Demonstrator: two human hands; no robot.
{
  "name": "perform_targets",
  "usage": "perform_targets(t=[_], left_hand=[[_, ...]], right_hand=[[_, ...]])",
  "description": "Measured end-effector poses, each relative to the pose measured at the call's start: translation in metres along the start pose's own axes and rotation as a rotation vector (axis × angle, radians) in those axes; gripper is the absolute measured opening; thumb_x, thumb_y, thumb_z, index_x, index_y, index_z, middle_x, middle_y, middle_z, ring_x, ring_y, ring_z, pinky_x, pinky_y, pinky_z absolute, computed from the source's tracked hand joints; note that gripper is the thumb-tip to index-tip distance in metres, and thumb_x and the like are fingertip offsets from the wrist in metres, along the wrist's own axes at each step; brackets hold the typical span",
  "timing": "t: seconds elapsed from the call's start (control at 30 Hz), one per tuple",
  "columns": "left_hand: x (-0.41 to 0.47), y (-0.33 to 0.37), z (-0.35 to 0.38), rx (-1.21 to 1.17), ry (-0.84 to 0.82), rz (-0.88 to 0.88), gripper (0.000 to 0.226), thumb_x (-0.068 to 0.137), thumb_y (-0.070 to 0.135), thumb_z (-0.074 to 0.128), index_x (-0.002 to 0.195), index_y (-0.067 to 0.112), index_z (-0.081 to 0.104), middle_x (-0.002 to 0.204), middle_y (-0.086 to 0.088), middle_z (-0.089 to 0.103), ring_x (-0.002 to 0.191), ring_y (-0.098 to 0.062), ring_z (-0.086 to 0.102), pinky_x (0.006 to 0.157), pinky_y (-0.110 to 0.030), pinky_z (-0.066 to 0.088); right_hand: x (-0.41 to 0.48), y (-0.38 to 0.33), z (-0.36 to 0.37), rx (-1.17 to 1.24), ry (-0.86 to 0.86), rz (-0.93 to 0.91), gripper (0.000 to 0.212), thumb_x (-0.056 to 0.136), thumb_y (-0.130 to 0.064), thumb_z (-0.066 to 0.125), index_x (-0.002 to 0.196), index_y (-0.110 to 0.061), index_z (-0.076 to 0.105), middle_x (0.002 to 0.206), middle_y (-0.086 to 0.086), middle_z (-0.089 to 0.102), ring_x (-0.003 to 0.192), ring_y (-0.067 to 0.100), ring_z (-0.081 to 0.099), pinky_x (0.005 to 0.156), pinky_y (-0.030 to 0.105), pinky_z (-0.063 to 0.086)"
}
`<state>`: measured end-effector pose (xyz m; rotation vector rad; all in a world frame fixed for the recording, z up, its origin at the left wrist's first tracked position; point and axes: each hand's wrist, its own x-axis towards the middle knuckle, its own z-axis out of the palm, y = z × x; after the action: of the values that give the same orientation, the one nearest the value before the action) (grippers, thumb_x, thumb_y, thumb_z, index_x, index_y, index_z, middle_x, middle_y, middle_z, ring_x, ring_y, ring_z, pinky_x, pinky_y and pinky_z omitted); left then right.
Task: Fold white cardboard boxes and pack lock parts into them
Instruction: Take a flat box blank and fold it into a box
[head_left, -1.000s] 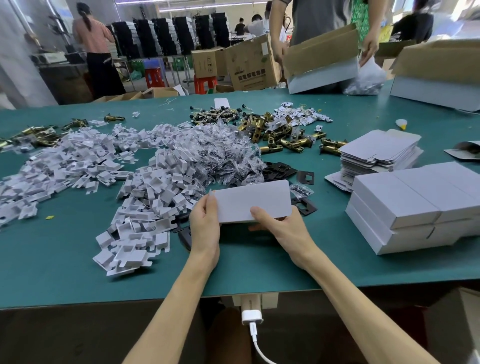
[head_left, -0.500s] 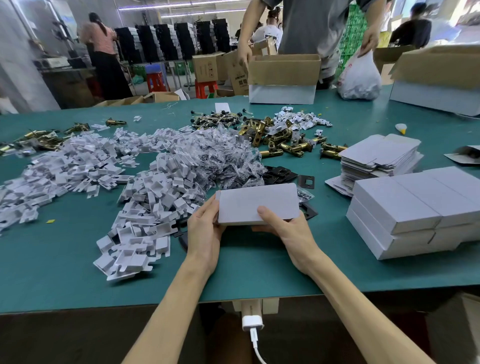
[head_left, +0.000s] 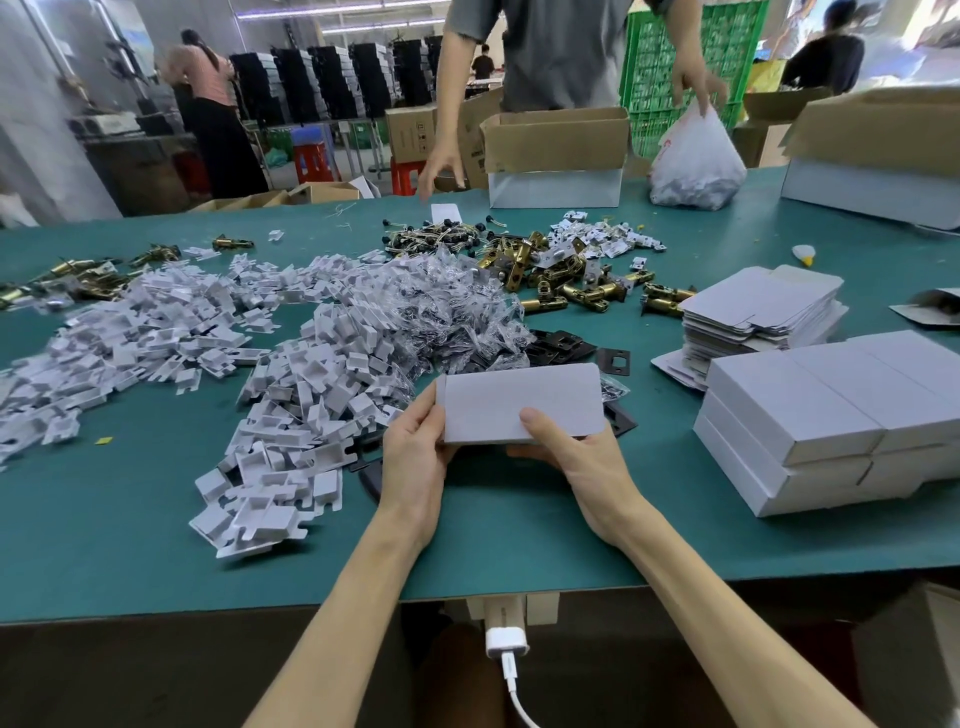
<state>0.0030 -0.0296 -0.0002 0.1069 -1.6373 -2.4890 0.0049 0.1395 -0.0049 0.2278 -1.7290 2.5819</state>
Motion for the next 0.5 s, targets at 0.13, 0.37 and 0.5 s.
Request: perform_targets(t=[0.13,0.37,0.5], left_hand=[[0.0006,-0.001,-0.0001,-0.026,0.075,0.001,0.035,0.108,0.01,0.052,0.139,0.019,0.063,0.135,0.001,0.07,0.123,-0.018,0.067,0.107,-0.04,0.054],[-0.001,0.0013,-0.0001,-0.058,0.108,-0.02,0.03,0.103,0.012,0.061,0.13,0.021,0.07,0.133,-0.002,0.071,0.114,-0.015,0.07,0.101,-0.038,0.058],[-0.0017,0.0027,-0.0001,-0.071,0.117,-0.021,0.026,0.101,0.01,0.063,0.123,0.021,0.073,0.123,-0.003,0.076,0.106,-0.015,0.072,0.087,-0.031,0.062]], right_hand=[[-0.0001,0.0009,0.0003,0.008,-0.003,-0.002,0.02,0.093,-0.012,0.071,0.112,-0.02,0.071,0.112,0.006,0.076,0.1,0.021,0.073,0.075,0.032,0.061],[0.0012,0.0011,-0.0012,0.016,0.042,0.025,0.02,0.095,-0.011,0.07,0.114,-0.016,0.069,0.111,0.004,0.077,0.1,0.021,0.074,0.076,0.034,0.061],[0.0017,0.0014,-0.0014,0.015,0.039,0.02,0.021,0.096,-0.011,0.069,0.116,-0.016,0.068,0.112,0.004,0.077,0.1,0.02,0.074,0.075,0.033,0.061]])
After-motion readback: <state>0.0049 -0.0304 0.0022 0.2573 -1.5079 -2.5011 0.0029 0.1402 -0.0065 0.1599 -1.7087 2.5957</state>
